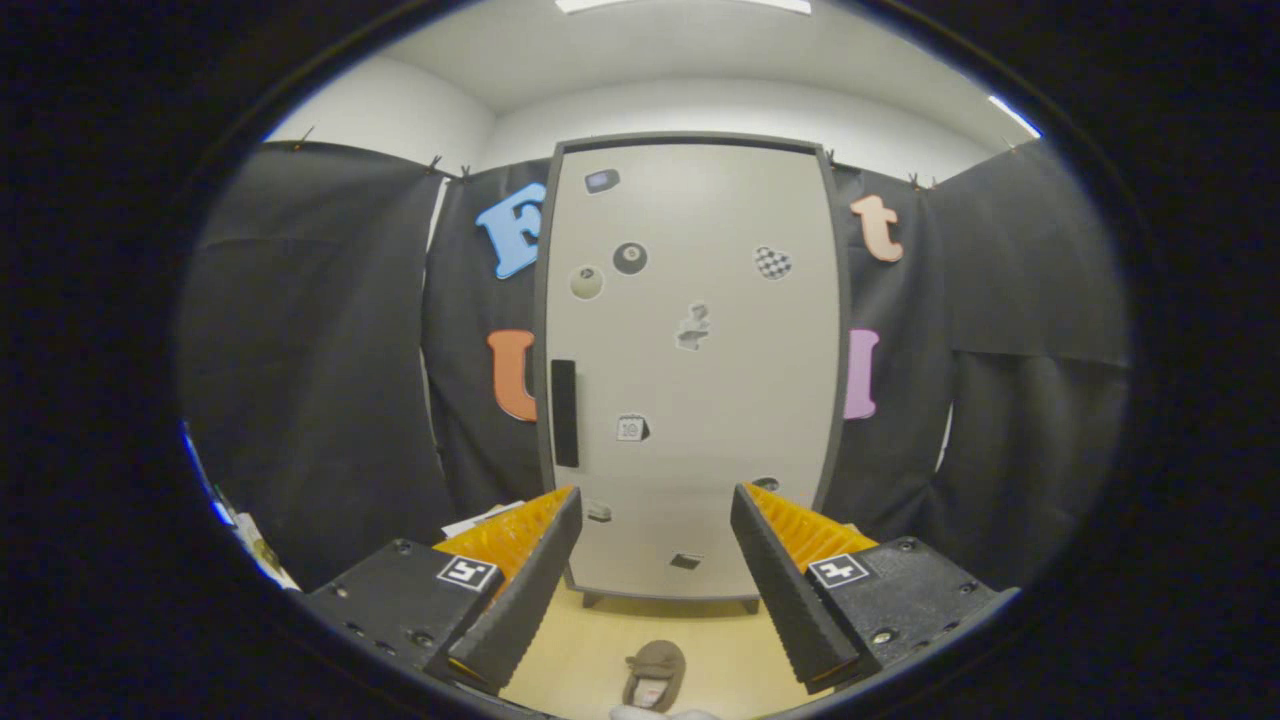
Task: Open the shoe cabinet door, grab the shoes and put them into the shoe cabinet, then close the shoe cabinet door.
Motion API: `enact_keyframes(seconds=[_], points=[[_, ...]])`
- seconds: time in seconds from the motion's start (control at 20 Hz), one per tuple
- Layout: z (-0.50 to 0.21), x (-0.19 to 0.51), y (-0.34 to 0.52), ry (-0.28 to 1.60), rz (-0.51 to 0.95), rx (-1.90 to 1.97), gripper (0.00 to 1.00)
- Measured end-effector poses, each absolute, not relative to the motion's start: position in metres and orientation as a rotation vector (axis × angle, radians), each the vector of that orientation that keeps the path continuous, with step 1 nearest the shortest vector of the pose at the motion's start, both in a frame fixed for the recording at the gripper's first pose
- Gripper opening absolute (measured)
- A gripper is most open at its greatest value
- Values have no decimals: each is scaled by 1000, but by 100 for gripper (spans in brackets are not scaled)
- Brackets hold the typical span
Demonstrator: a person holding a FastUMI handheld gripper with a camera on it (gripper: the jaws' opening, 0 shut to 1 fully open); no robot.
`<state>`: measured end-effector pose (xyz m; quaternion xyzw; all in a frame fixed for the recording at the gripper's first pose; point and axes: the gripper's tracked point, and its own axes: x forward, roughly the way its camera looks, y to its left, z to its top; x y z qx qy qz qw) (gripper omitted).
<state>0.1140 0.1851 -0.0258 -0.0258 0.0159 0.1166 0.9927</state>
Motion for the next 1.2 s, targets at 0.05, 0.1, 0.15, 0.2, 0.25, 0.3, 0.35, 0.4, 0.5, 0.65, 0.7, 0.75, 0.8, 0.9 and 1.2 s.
enact_keyframes(seconds=[0.05, 0.1, 0.15, 0.2, 0.25, 0.3, 0.35, 0.4, 0.5, 0.65, 0.7, 0.75, 0.8, 0.9, 1.2], points=[[-28, 125, 200, 33, 261, -52, 98], [-26, 139, 215, 31, 285, -40, 98], [-26, 152, 227, 30, 298, -31, 98], [-26, 166, 235, 33, 298, -34, 98], [-26, 181, 244, 28, 299, -34, 98], [-24, 196, 251, 20, 298, -29, 98], [-24, 210, 257, 21, 293, -23, 98], [-25, 223, 264, 28, 292, -18, 98], [-28, 248, 280, 47, 299, -4, 98], [-31, 284, 293, 59, 277, -3, 97], [-33, 293, 296, 72, 273, -2, 97], [-35, 300, 299, 82, 271, 0, 96], [-36, 305, 300, 91, 269, 3, 96], [-34, 311, 302, 84, 264, -3, 88], [-35, 320, 308, 109, 248, -2, 44]])
